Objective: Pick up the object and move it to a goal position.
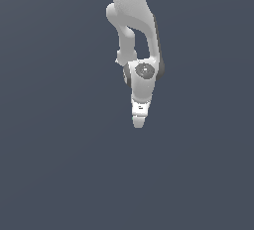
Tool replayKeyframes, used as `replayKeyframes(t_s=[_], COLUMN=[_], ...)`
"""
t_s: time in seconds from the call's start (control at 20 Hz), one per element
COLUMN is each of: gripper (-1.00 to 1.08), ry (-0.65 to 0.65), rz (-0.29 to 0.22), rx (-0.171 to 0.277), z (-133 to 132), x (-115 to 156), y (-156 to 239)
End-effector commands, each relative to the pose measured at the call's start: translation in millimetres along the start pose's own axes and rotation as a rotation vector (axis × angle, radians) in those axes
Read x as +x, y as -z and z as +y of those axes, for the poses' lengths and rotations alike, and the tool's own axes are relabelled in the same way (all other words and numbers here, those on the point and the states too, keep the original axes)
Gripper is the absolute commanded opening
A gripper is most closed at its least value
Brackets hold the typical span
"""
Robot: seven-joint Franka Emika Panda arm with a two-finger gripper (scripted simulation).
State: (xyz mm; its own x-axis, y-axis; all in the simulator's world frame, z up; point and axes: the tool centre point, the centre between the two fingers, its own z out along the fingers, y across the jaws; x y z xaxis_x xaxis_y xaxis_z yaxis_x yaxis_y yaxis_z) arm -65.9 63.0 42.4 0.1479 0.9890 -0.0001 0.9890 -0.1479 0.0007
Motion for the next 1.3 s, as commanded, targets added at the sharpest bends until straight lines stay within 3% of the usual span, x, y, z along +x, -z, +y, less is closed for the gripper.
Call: replayKeyframes(t_s=[0.0,0.7,1.25], gripper=[-1.00,-1.00,-1.00], ry=[0.000,0.000,0.001], rz=[0.000,0.000,0.003], rx=[0.001,-0.001,0.000], z=[-0.3,6.0,45.0], x=[0.2,-1.1,-10.1], y=[-1.1,8.4,66.4])
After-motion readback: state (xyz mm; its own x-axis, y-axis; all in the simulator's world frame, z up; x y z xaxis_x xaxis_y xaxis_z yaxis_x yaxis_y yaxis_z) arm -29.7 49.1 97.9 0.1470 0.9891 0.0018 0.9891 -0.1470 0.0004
